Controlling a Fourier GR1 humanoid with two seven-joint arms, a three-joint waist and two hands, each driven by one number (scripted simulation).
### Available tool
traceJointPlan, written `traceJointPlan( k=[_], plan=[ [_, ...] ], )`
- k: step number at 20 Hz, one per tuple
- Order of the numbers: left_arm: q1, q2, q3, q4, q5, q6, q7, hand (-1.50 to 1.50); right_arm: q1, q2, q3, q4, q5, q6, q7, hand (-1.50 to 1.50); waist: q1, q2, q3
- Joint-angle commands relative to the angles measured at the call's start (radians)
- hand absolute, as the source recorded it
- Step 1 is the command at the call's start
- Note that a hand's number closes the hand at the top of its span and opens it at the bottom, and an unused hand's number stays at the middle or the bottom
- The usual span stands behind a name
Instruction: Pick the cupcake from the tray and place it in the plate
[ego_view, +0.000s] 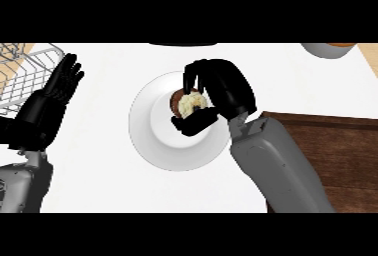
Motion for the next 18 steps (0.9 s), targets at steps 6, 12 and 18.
traceJointPlan(
  k=[6, 12, 18],
  plan=[
    [-0.009, 0.007, 0.01, -0.036, -0.006, -0.015, 0.028, 0.0, -0.175, 0.028, 0.162, 0.43, -0.042, -0.273, -0.036, 1.5, 0.014, 0.001, 0.0],
    [-0.043, -0.015, 0.004, 0.052, -0.015, -0.025, -0.043, 0.0, -0.242, 0.028, 0.226, 0.598, -0.271, -0.39, 0.005, -1.5, 0.039, 0.01, 0.0],
    [-0.057, -0.009, -0.006, 0.031, -0.008, -0.046, -0.001, 0.0, -0.237, 0.028, 0.304, 0.677, -0.479, -0.461, -0.161, -1.5, 0.06, 0.013, 0.001]
  ],
)
